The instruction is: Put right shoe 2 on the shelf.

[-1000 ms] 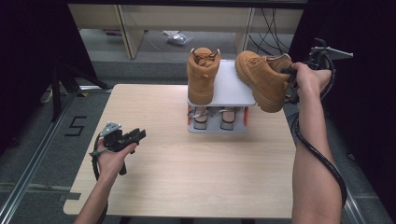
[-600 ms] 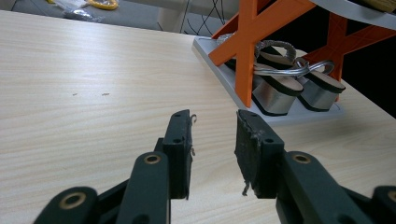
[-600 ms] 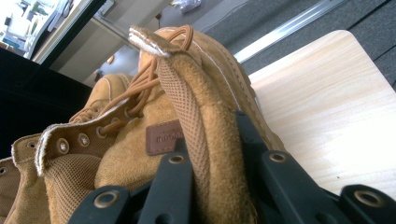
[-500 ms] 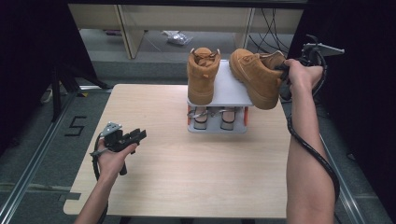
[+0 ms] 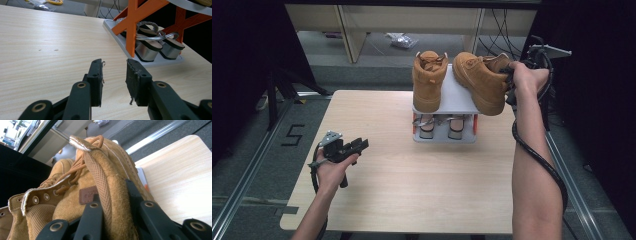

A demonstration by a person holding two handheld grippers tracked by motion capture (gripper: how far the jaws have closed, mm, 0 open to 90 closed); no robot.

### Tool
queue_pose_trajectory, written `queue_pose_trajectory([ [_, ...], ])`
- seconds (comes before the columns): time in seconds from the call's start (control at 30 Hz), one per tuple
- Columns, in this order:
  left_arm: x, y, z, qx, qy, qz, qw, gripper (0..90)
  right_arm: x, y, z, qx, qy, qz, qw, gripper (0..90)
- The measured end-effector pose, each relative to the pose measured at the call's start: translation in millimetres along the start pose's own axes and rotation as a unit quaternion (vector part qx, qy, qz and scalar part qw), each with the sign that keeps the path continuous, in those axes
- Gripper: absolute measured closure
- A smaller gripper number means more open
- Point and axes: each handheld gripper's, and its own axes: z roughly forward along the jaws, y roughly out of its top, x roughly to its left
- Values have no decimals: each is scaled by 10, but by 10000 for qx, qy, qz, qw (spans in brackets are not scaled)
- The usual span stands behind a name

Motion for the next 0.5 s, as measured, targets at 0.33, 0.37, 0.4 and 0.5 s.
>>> queue_pose_trajectory([
  [0.33, 9, -2, -2, 0, 20, -11, 10000, 653, 83, -24, 93, 47, 40, 25, 10000, 797],
  [0.37, 13, -4, -1, -9, 14, -24, 10000, 652, 94, -26, 103, 31, 22, 28, 10000, 797],
  [0.4, 17, -6, 1, -9, 8, -28, 10000, 653, 95, -30, 107, 52, 42, 4, 10000, 796],
  [0.5, 21, -11, 5, 6, 6, -26, 10000, 653, 104, -32, 127, 85, 83, 74, 9999, 793],
])
